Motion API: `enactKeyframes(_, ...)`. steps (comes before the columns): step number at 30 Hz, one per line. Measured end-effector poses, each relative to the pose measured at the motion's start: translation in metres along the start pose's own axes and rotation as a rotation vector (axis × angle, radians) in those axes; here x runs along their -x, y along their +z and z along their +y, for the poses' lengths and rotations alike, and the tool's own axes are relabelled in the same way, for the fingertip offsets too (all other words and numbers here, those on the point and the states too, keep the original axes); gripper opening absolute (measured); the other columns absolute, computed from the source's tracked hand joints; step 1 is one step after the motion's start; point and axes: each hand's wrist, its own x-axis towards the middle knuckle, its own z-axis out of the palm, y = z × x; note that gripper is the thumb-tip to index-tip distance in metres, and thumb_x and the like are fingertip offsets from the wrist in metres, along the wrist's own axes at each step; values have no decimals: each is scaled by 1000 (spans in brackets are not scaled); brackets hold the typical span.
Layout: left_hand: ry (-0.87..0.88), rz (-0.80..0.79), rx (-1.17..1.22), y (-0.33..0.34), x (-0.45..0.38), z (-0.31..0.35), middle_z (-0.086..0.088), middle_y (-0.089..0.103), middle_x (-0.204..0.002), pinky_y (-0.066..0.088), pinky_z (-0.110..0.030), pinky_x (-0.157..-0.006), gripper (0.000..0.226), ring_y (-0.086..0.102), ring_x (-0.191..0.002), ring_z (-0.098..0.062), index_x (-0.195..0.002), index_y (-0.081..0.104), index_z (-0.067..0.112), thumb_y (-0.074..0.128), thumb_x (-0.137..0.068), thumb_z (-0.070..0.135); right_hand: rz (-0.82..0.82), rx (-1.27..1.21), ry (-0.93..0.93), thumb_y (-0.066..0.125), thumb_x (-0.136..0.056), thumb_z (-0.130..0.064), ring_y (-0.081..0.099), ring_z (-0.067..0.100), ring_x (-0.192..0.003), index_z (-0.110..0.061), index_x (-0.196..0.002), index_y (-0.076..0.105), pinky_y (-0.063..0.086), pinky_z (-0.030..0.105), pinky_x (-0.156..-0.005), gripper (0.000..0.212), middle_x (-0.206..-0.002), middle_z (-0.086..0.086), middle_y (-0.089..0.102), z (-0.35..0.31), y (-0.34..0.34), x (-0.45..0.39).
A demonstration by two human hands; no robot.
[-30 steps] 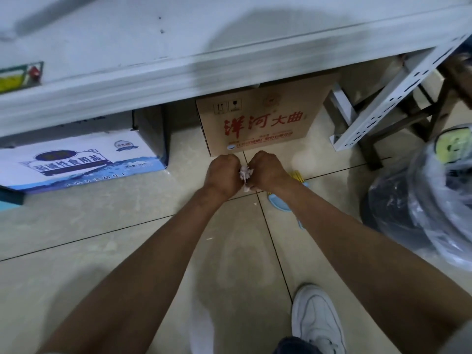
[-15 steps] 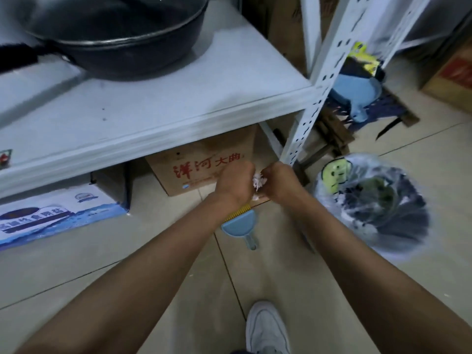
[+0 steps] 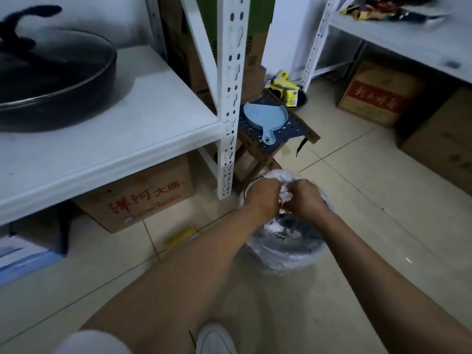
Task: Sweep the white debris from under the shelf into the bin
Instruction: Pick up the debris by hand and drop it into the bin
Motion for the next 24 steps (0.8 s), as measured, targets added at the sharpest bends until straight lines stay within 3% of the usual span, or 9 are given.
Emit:
enactKeyframes(6, -39, -205, -256, 29, -9, 0, -16, 67, -118, 53, -39, -91, 30, 63, -111, -31, -116, 65, 6, 67, -85, 9, -208, 43, 31, 75, -77, -10, 63, 28, -107, -8, -117, 63, 47, 30, -89, 43, -113, 12, 68, 34, 14, 7)
enactKeyframes(8, -31, -221, -284, 31, -10, -1, -15, 64, -123, 52, -39, -94, 31, 61, -114, -31, -118, 64, 7, 65, -87, 7, -256, 91, 15, 69, -81, -6, 65, 30, -105, -6, -112, 67, 50, 32, -84, 31, -110, 14, 70, 38, 18, 5)
enactKeyframes(13, -10, -143, -334, 29, -9, 1, -18, 64, -122, 51, -40, -92, 30, 62, -112, -32, -121, 60, 3, 55, -92, 3, -182, 91, 57, 55, -91, -4, 66, 33, -96, -1, -104, 69, 47, 32, -74, 20, -104, 19, 71, 39, 19, 4)
enactKeyframes(17, -8, -106, -401, 30, -7, 4, -15, 68, -115, 53, -39, -83, 22, 65, -106, -31, -109, 68, 6, 52, -94, 5, -88, 95, 98, 52, -94, -10, 64, 33, -106, 0, -113, 66, 49, 37, -92, 25, -113, 20, 68, 36, 23, 4)
enactKeyframes(21, 19, -114, -321, 35, -4, -1, -18, 54, -132, 52, -38, -92, 31, 59, -115, -31, -120, 60, 5, 56, -90, -1, 22, 79, 83, 57, -91, -11, 67, 33, -92, -4, -104, 66, 52, 36, -76, 17, -101, 18, 71, 30, 27, 7)
enactKeyframes(24, 74, -49, -203, 31, 0, -11, -18, 67, -112, 52, -39, -84, 23, 64, -104, -32, -112, 62, 4, 53, -91, 3, 64, 108, 161, 58, -91, -11, 67, 34, -96, -2, -103, 67, 51, 35, -71, 17, -105, 19, 70, 23, 25, 7)
